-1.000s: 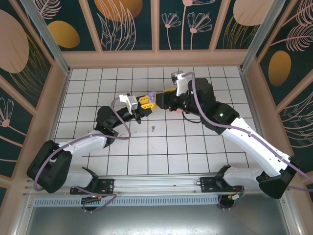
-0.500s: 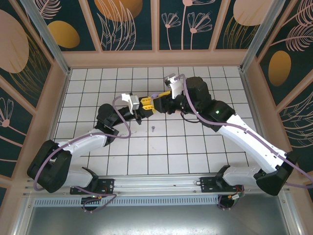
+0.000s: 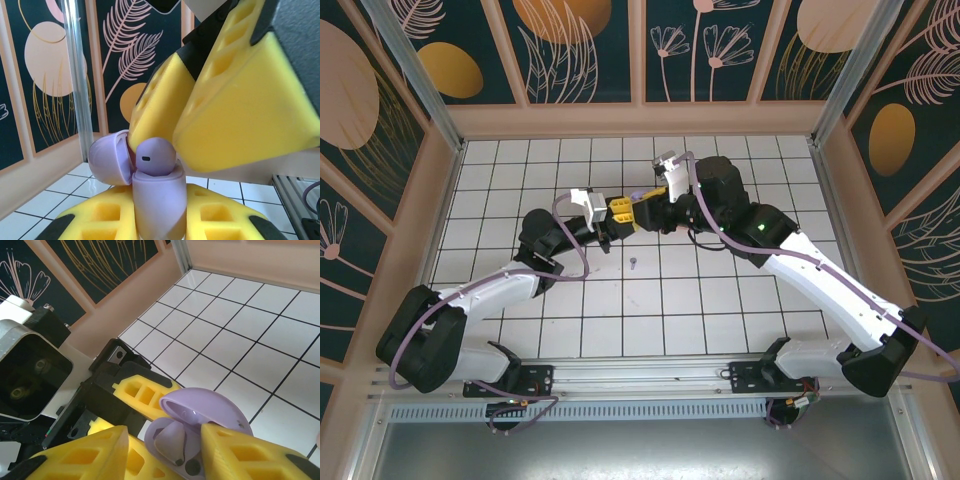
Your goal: Insert wireless bluetooth earbuds into charging case
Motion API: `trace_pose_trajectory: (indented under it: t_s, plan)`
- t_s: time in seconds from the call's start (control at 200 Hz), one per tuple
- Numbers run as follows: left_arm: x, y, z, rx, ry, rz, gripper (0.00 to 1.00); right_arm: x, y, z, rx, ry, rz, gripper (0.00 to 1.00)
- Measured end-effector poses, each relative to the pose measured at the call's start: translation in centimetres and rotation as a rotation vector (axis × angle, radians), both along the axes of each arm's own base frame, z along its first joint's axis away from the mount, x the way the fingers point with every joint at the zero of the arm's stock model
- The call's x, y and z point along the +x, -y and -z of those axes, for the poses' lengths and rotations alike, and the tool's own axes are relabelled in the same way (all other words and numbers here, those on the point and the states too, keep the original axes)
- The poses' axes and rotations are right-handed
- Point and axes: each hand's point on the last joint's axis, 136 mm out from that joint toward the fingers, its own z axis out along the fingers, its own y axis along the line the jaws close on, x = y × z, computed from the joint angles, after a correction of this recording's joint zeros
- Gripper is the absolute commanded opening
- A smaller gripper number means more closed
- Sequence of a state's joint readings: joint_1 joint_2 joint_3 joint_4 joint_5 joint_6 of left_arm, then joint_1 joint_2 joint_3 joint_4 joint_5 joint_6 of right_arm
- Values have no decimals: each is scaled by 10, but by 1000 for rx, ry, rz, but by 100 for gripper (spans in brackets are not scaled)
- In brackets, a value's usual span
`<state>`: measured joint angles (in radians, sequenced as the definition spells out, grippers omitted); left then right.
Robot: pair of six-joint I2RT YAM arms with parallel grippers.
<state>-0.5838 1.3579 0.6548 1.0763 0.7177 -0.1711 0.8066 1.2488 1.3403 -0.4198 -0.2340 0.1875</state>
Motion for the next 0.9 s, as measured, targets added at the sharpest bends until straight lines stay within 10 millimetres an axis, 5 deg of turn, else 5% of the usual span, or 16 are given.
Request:
trace_pose_trajectory:
  t_s: [0.581,0.901]
  plan:
    - [2,1,2,4,-14,1,0,4,3,-2,-2,8,23,15]
    - [11,3,13,14,-43,-24,0,6,20,-47,88,94,112,15]
